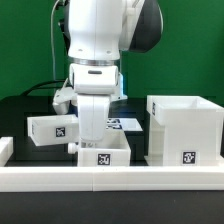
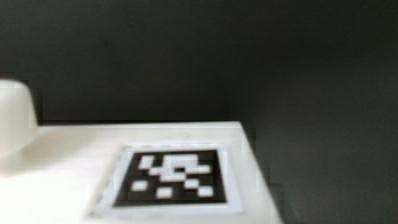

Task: Assemble drawer

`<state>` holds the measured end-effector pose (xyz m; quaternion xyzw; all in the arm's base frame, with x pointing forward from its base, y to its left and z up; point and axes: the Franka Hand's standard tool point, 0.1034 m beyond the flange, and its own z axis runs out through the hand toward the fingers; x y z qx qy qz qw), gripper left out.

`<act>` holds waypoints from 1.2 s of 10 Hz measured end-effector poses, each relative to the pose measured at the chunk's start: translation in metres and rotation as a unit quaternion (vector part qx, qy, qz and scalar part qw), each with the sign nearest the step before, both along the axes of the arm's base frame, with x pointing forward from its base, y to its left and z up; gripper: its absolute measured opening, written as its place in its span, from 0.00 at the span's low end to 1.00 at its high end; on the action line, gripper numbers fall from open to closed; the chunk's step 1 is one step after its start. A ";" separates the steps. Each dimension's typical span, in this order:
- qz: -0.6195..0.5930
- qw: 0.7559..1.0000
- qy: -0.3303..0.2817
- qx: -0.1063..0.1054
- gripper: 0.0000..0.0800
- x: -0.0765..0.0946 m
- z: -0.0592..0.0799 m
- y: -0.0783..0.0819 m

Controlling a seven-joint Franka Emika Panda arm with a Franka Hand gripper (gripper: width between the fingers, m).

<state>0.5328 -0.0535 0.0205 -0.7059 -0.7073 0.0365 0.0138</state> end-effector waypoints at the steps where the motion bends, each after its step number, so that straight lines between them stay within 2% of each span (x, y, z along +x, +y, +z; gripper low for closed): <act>1: -0.001 1.000 -0.007 0.001 0.05 0.004 0.002 0.005; 5: 0.005 1.000 -0.015 0.009 0.05 0.004 -0.006 0.031; 12: 0.002 1.000 -0.021 0.010 0.05 0.008 -0.007 0.035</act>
Offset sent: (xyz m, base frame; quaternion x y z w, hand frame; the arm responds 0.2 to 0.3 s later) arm -0.0040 0.0300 -0.0081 -0.0214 0.0033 -0.0208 0.9995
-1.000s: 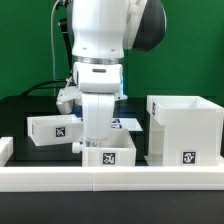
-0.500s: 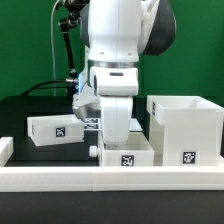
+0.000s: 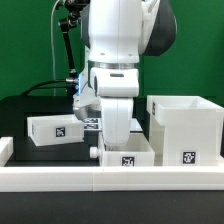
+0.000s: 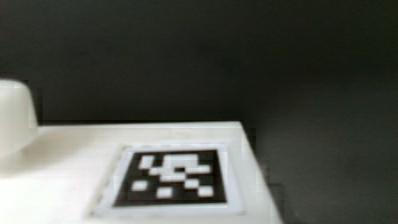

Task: Assemble drawer

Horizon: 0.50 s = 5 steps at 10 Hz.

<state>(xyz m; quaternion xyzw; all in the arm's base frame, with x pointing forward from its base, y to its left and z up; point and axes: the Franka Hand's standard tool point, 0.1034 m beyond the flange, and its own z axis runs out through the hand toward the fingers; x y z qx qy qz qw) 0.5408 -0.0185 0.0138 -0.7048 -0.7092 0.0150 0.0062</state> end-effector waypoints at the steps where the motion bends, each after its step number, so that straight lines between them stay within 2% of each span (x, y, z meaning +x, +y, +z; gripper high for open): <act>1: -0.002 1.000 0.000 0.000 0.05 0.001 0.000 0.001; 3: -0.008 1.000 -0.001 0.001 0.05 -0.001 -0.002 0.004; 5: -0.013 1.000 -0.010 0.001 0.05 -0.001 -0.003 -0.001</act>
Offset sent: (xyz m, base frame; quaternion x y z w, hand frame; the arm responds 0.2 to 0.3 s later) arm -0.0005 -0.0079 0.0012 -0.0370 0.0063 0.0196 0.9991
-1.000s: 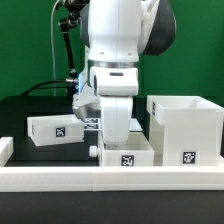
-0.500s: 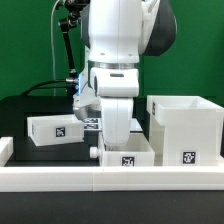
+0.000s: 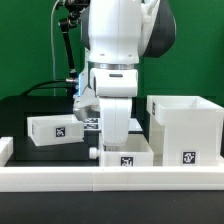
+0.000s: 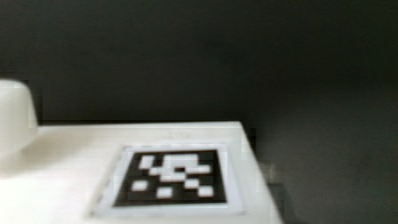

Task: Assemble drawer

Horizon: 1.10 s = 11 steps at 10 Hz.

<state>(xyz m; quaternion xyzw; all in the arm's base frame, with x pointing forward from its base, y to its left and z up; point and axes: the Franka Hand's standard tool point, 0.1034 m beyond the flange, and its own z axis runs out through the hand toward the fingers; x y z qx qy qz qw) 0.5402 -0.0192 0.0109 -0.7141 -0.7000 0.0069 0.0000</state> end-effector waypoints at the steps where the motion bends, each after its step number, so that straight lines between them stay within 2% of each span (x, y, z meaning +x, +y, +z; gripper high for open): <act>1: 0.000 1.000 0.000 0.000 0.05 0.000 0.000 0.000; 7: 0.018 1.000 0.000 0.001 0.05 0.001 -0.001 0.017; 11: 0.017 1.000 -0.001 0.001 0.05 0.001 -0.001 0.016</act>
Offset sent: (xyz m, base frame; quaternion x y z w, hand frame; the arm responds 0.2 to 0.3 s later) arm 0.0045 0.0172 0.0044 -0.0077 -0.0113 -0.0300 0.9995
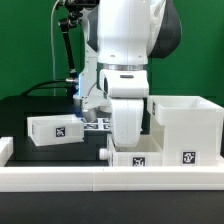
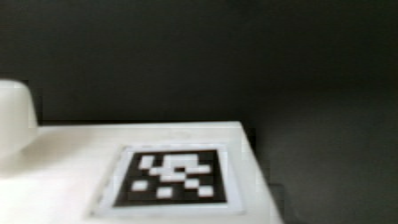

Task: Assemble drawer

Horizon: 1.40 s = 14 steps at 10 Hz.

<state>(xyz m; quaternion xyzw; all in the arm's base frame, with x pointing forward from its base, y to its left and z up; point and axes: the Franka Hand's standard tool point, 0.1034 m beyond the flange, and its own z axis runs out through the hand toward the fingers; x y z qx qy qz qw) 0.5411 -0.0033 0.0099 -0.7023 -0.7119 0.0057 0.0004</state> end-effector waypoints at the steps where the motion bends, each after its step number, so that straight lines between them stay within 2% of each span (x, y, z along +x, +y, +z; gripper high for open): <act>1: 0.000 1.000 0.000 0.000 0.05 0.000 0.000 0.000; 8: 0.008 1.000 -0.003 0.001 0.05 0.001 0.000 0.020; 12: 0.008 1.000 -0.002 -0.003 0.05 0.001 -0.001 0.018; 13: 0.002 1.000 -0.003 -0.002 0.17 0.001 0.000 0.017; 14: -0.009 1.000 -0.003 -0.002 0.39 0.002 0.001 0.015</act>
Offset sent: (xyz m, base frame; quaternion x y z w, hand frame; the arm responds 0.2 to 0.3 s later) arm 0.0058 0.0146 -0.0010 0.0010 -0.0049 -0.0084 1.0000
